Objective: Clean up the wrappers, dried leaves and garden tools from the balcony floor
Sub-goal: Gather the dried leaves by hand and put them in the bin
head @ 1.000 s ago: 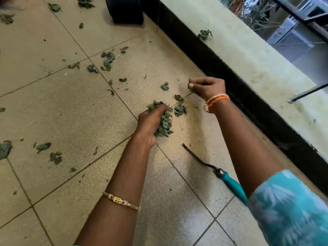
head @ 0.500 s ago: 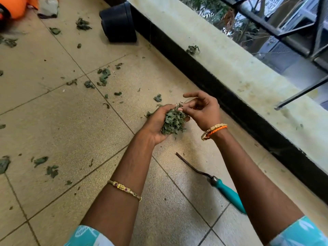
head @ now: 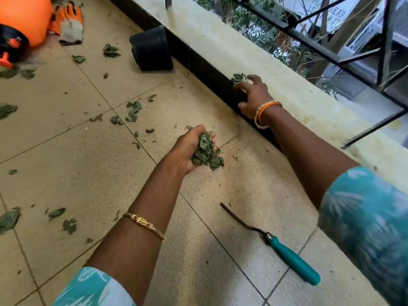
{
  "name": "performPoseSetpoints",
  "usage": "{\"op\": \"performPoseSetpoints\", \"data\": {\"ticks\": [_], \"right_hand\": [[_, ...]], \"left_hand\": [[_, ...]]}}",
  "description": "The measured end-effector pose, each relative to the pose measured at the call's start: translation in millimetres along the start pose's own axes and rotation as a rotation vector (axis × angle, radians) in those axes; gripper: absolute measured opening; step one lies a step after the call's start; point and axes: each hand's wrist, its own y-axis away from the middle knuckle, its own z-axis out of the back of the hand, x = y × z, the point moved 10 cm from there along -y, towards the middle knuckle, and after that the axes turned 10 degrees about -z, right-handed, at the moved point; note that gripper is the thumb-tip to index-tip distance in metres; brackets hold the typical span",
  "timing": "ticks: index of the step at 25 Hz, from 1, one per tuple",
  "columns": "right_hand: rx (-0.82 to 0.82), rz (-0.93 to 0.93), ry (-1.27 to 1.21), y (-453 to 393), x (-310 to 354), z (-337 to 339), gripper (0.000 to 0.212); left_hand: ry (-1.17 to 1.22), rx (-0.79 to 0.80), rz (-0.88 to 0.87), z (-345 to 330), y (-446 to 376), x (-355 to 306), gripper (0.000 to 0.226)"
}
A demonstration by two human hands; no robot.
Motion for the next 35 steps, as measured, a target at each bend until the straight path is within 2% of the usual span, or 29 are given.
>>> {"op": "performPoseSetpoints", "data": {"ticks": [2, 4, 6, 8, 11, 13, 14, 15, 17, 20, 23, 25, 28, 30, 35], "right_hand": [[0.070, 0.000, 0.080, -18, 5, -13, 0.067], [0.085, 0.021, 0.183, -27, 9, -23, 0.072], [0.050, 0.048, 0.304, -32, 11, -27, 0.064], [-0.023, 0.091, 0.275, -35, 15, -21, 0.053], [-0.185, 0.106, -0.003, -23, 21, 2, 0.038], [-0.297, 0.028, -0.315, 5, 17, 18, 0.027], [-0.302, -0.015, -0.470, 24, 15, 18, 0.023], [-0.253, -0.054, -0.611, 43, 14, 12, 0.021], [-0.046, -0.146, -0.860, 81, 13, -15, 0.016], [0.230, -0.250, -1.091, 130, 16, -55, 0.018], [0.226, -0.119, -0.922, 151, 29, -74, 0.012], [0.211, -0.035, -0.719, 156, 35, -88, 0.013], [0.216, -0.039, -0.583, 149, 28, -92, 0.029], [0.200, -0.029, -0.500, 128, 27, -88, 0.033], [0.356, 0.204, 0.103, 78, 66, -129, 0.074]], "left_hand": [[-0.020, 0.001, -0.014, 9, 2, -3, 0.024], [-0.037, -0.008, -0.036, 19, 3, -7, 0.022], [-0.020, -0.058, -0.033, 32, 4, -9, 0.018], [0.013, -0.109, -0.031, 42, 5, -10, 0.018], [0.000, -0.153, -0.023, 51, 3, -8, 0.019], [-0.008, -0.153, -0.016, 50, 2, -6, 0.017], [0.019, -0.134, -0.013, 47, 4, -4, 0.013], [0.064, -0.111, -0.010, 44, 5, 0, 0.009], [0.132, -0.065, 0.002, 41, 10, 9, 0.005], [0.047, -0.009, 0.009, 47, 18, 31, 0.025], [-0.015, -0.029, 0.004, 55, 29, 51, 0.045], [-0.026, -0.085, -0.004, 64, 35, 58, 0.038], [0.045, -0.224, -0.012, 89, 43, 62, 0.017], [0.068, -0.270, -0.018, 101, 48, 62, 0.011], [0.065, -0.264, -0.033, 106, 58, 61, 0.012]]}}
